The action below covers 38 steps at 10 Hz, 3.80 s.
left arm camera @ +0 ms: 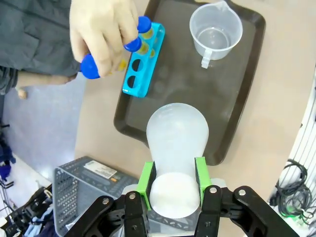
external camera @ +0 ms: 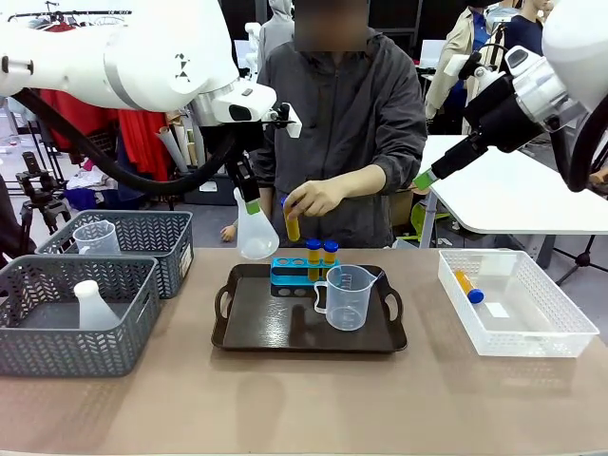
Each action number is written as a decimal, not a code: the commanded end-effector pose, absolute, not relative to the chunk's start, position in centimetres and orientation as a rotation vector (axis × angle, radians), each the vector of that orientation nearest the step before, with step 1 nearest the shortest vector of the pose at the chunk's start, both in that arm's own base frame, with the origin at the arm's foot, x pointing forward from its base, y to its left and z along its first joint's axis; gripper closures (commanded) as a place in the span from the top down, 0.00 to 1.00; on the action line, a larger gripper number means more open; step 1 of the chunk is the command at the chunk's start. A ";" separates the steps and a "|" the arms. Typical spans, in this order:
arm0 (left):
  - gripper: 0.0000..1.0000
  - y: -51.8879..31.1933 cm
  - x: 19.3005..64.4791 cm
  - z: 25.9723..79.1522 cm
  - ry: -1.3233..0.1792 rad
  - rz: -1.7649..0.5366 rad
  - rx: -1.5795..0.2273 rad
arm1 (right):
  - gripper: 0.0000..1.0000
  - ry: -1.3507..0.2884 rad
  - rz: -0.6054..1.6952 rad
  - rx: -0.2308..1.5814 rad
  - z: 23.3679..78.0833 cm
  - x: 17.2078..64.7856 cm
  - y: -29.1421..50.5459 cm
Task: Prepare the laboratory tools.
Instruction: Pick up one Small flask and place it on the Handle tray.
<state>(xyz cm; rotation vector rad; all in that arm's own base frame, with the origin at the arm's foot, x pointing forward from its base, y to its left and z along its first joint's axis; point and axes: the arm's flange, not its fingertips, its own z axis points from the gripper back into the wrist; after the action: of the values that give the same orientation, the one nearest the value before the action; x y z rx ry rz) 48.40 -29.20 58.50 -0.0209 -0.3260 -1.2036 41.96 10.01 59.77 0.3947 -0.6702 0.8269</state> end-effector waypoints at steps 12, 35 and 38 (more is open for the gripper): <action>0.00 -31.7 49.0 54.5 -0.266 -1.327 -0.034 | 1.00 -0.677 0.835 0.396 59.8 42.0 9.9; 1.00 -36.4 51.8 43.3 -0.068 -1.388 -0.018 | 1.00 -0.677 0.835 0.396 59.8 42.0 9.9; 1.00 -35.5 52.1 44.3 -0.094 -1.384 -0.007 | 1.00 -0.677 0.835 0.396 59.8 42.0 9.9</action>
<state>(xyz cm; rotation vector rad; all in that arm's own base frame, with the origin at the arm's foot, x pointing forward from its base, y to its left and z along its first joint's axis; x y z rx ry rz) 52.68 -36.25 43.84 -0.0189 -0.0873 -1.3948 41.95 10.03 59.77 0.3946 -0.6702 0.8272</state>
